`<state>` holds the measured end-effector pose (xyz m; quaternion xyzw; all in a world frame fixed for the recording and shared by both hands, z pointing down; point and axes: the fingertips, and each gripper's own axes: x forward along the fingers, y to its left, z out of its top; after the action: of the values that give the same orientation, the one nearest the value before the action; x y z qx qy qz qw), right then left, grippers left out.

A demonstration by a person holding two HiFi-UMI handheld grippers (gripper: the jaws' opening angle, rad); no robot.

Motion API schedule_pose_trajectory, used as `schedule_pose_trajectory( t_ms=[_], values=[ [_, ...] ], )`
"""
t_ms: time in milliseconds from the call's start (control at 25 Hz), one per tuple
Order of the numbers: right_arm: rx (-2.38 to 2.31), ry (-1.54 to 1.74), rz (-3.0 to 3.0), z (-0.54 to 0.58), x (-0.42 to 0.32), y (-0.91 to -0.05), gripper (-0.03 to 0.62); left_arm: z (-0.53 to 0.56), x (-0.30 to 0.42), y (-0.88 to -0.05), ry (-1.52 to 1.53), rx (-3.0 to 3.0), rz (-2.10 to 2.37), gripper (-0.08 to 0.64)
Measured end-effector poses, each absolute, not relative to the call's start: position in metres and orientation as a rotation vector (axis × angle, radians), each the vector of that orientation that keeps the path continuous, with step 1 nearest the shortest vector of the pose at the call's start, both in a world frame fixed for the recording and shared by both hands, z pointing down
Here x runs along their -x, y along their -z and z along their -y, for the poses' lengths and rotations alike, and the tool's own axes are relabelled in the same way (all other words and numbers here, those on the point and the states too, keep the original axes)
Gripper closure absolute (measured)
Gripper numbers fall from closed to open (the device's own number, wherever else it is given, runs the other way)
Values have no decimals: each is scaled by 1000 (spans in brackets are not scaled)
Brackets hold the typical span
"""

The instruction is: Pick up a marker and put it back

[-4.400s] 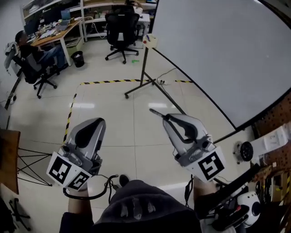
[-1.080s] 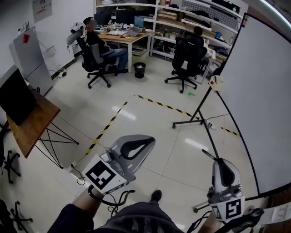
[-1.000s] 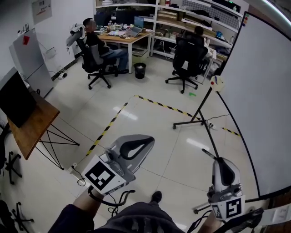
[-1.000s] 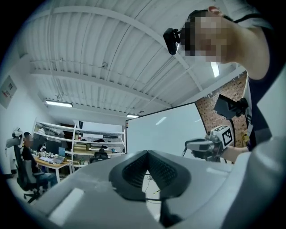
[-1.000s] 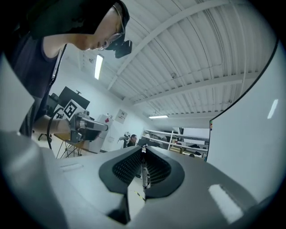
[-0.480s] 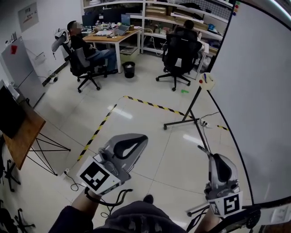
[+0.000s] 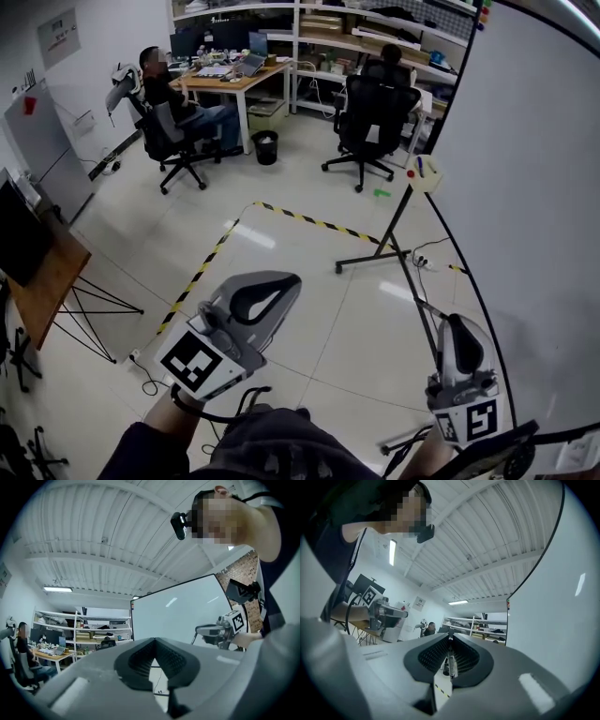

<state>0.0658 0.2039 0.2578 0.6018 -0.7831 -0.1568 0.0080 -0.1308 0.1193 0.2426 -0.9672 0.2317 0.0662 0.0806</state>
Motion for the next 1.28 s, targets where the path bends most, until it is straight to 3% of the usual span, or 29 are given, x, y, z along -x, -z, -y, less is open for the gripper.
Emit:
schedule_pose_trajectory(
  t_ms=[880, 1280],
  values=[
    [-1752, 590, 2423, 21, -5, -226, 565, 104, 187, -227, -298, 2849, -728, 554],
    [-1798, 555, 2385, 96, -40, -232, 565, 184, 148, -235, -278, 2916, -673, 554]
  ],
)
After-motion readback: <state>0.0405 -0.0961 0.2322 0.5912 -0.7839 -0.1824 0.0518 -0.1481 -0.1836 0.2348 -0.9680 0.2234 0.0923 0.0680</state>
